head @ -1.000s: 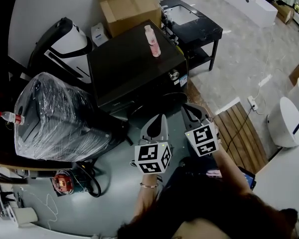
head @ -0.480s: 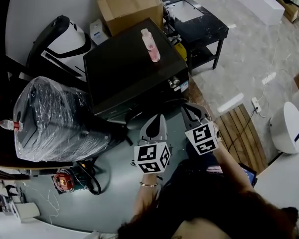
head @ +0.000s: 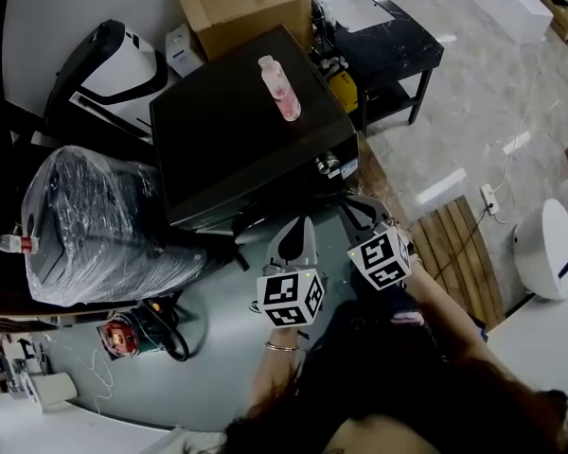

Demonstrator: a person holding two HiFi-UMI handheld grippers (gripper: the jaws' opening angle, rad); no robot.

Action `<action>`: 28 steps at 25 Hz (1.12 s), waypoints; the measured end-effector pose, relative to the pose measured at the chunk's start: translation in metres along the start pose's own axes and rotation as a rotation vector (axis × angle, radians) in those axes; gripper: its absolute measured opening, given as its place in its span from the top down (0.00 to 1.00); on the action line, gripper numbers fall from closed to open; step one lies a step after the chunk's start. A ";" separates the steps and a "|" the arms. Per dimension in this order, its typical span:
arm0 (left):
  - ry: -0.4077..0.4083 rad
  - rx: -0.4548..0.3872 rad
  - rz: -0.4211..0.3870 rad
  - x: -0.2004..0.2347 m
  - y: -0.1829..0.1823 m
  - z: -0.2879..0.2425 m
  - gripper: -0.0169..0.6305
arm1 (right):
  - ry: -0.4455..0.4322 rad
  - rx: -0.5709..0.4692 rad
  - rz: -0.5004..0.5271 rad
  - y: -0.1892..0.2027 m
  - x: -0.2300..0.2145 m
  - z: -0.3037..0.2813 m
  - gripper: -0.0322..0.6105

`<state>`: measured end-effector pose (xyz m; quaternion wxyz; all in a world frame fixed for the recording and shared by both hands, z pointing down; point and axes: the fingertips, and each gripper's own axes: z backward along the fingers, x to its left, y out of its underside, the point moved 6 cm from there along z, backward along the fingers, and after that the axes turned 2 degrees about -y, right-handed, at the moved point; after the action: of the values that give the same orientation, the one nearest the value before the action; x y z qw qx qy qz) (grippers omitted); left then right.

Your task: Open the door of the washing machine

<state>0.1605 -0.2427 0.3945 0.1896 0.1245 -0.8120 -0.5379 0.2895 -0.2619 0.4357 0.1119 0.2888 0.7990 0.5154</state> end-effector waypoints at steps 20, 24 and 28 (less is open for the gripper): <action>-0.042 0.110 0.029 0.002 0.040 -0.072 0.95 | -0.195 0.119 0.141 0.057 -0.019 -0.072 0.86; -0.057 0.145 0.027 0.006 0.056 -0.081 0.95 | -0.234 0.151 0.151 0.071 -0.017 -0.086 0.84; -0.076 0.154 0.025 0.009 0.067 -0.090 0.95 | -0.260 0.174 0.168 0.084 -0.017 -0.098 0.83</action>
<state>0.1918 -0.2943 0.4897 0.1555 0.1080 -0.8589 -0.4759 0.2852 -0.3207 0.5524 0.1453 0.4272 0.7926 0.4101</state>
